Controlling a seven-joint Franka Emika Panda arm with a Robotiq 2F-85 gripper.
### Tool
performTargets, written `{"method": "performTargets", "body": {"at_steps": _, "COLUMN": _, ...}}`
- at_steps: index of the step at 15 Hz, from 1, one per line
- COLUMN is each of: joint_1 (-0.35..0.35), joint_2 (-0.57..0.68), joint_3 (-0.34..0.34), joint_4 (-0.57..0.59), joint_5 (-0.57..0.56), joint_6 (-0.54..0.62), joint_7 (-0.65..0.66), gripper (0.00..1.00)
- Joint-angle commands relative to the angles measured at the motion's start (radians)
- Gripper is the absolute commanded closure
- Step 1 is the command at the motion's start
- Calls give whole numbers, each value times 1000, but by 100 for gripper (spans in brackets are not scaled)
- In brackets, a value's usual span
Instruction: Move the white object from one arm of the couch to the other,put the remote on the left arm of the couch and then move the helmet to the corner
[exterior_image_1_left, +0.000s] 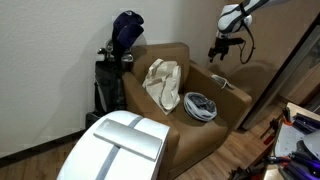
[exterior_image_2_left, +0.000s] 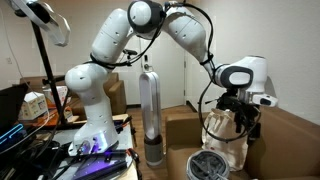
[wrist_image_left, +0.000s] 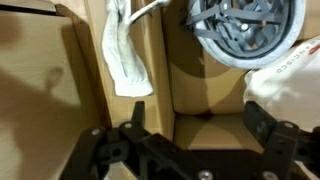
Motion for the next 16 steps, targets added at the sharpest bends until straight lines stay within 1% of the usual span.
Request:
{"method": "performTargets", "body": {"at_steps": 1, "joint_1": 101, "joint_2": -145, "joint_3": -8, "joint_4": -178, "joint_5": -35, "joint_6": 24, "joint_7": 59, "gripper": 0}}
{"method": "performTargets", "body": {"at_steps": 3, "joint_1": 156, "joint_2": -207, "joint_3": -6, "joint_4": -240, "joint_5": -53, "joint_6": 17, "joint_7": 95, "gripper": 0}}
{"method": "performTargets", "body": {"at_steps": 5, "joint_1": 192, "joint_2": -277, "joint_3": 8, "joint_4": -300, "joint_5": -50, "joint_6": 16, "joint_7": 114, "gripper": 0}}
{"method": "performTargets", "body": {"at_steps": 7, "joint_1": 185, "joint_2": -332, "joint_3": 20, "joint_4": -318, "joint_5": 2, "joint_6": -10, "joint_7": 110, "gripper": 0}}
{"method": "performTargets", "body": {"at_steps": 8, "joint_1": 192, "joint_2": -249, "joint_3": 20, "joint_4": -253, "joint_5": -22, "joint_6": -2, "joint_7": 104, "gripper": 0}}
{"method": "performTargets", "body": {"at_steps": 10, "joint_1": 192, "joint_2": -299, "joint_3": 22, "joint_4": -283, "joint_5": -17, "joint_6": -4, "joint_7": 106, "gripper": 0}}
{"method": "performTargets", "body": {"at_steps": 13, "joint_1": 185, "joint_2": -315, "joint_3": 20, "joint_4": -297, "joint_5": -16, "joint_6": -5, "joint_7": 106, "gripper": 0}}
{"method": "performTargets", "body": {"at_steps": 16, "joint_1": 224, "joint_2": -310, "joint_3": 28, "joint_4": -325, "joint_5": -52, "joint_6": 23, "joint_7": 155, "gripper": 0}}
